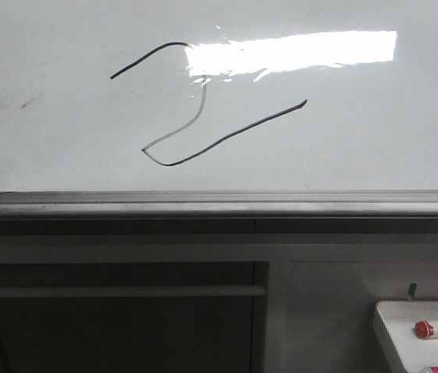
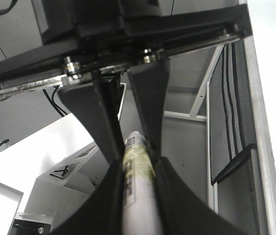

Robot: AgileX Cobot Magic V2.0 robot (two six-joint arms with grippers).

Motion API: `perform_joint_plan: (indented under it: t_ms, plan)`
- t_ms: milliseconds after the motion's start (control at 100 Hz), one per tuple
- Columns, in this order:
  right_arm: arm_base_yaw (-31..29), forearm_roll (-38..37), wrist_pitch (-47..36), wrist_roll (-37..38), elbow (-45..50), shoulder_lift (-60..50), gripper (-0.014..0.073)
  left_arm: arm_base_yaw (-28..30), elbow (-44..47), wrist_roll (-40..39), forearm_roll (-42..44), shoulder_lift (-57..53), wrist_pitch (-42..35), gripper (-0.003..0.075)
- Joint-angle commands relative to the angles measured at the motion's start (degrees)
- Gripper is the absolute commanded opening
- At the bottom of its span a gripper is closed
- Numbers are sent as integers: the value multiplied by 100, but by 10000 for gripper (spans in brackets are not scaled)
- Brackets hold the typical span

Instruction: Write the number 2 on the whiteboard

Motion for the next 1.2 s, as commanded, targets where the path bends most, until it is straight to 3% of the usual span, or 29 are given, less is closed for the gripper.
perform_joint_plan:
  t_ms: [0, 80, 200, 290, 430, 530, 790, 920, 1030, 1190]
  plan:
    - [5, 440, 20, -8, -186, -150, -23, -29, -206, -15, 135, -11, -558, -20]
    - [5, 440, 20, -8, -186, -150, 113, -29, -206, -15, 135, -11, -587, -20]
    - [5, 440, -98, -8, -186, -163, 447, -29, -206, -15, 135, -11, -587, -20]
    - [5, 440, -115, -8, -210, -228, 534, -29, -206, -137, 135, -11, -587, -20]
    - [-156, 428, -134, -8, -311, -459, 467, -18, -206, -208, 135, -11, -587, -20]
    - [-506, 415, -188, -8, -311, -735, 326, 146, -206, -499, 349, -11, -587, -20]
    - [-1884, 415, 48, 330, -279, -1468, -81, 1093, -110, -2944, 2337, -22, -538, -20]
    - [-2224, 404, -112, 425, 47, -1690, -69, 1935, 203, -4462, 3151, 77, -634, -20]
    - [-2250, 404, -553, 477, 557, -1871, -69, 2530, 487, -4829, 3153, 261, -1025, -20]
    - [-2250, 427, -1226, 502, 1325, -1965, -69, 3218, 792, -5061, 3086, 599, -2196, -20]
